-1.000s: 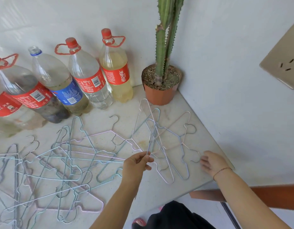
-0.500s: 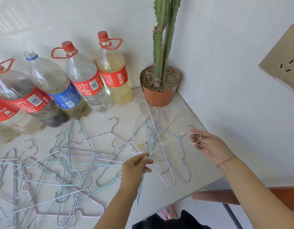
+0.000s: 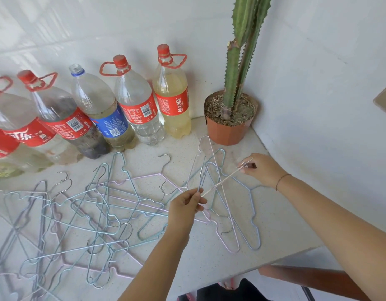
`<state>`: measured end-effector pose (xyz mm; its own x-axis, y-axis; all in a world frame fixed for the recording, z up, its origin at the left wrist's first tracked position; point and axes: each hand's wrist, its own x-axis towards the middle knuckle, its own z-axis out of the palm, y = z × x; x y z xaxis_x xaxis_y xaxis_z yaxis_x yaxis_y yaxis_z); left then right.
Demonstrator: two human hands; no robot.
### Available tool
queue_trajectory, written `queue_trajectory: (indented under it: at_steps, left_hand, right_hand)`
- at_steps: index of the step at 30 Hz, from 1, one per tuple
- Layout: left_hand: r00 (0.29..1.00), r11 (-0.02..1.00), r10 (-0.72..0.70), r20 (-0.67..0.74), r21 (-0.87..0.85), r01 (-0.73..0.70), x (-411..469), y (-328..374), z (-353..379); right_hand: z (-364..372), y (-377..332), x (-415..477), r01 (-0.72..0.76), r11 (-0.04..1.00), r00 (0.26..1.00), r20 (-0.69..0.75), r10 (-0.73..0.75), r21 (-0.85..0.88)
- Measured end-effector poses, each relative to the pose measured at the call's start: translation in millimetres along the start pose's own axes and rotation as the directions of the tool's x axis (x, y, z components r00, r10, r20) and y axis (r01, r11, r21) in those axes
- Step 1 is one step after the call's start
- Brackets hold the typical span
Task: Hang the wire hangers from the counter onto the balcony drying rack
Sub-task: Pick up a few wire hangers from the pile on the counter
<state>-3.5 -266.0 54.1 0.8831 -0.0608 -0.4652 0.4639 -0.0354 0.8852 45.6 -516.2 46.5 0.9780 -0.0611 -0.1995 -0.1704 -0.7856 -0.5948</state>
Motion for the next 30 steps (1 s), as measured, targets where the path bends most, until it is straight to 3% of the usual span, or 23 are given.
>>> queue_trajectory:
  at_steps: [4,7,9,11,13,17,23,30]
  left_hand:
    - [0.996,0.996,0.047,-0.071,-0.071,-0.052,4,16,-8]
    - [0.985,0.989,0.076,-0.157,-0.115,-0.094,4,28,-17]
    - [0.972,0.982,0.09,-0.218,-0.143,-0.123,1,36,-24]
    - [0.957,0.974,0.104,-0.271,-0.166,-0.153,-6,40,-31]
    - [0.937,0.966,0.12,-0.328,-0.179,-0.186,-16,41,-39]
    - [0.885,0.945,0.122,-0.449,-0.22,-0.242,-44,32,-60]
    - [0.769,0.911,0.107,-0.63,-0.247,-0.33,-105,8,-103]
    - [0.593,0.871,0.061,-0.803,-0.248,-0.425,-217,-25,-144]
  right_hand:
    - [-16,-13,8,0.084,0.985,0.995,0.061,-0.076,-0.15]
    - [-22,-22,12,0.118,0.978,0.988,0.117,-0.098,-0.171]
    - [-21,-34,14,0.104,0.993,0.989,0.111,-0.096,-0.064]
    - [-18,-51,13,0.031,0.978,0.989,0.135,-0.06,0.206]
    - [-11,-70,12,-0.038,0.898,0.979,0.196,-0.055,0.439]
    - [10,-112,1,-0.179,0.72,0.936,0.342,-0.085,0.67]
    - [47,-175,-35,-0.308,0.596,0.828,0.518,-0.217,0.741]
    - [99,-242,-121,-0.427,0.608,0.647,0.696,-0.31,0.669]
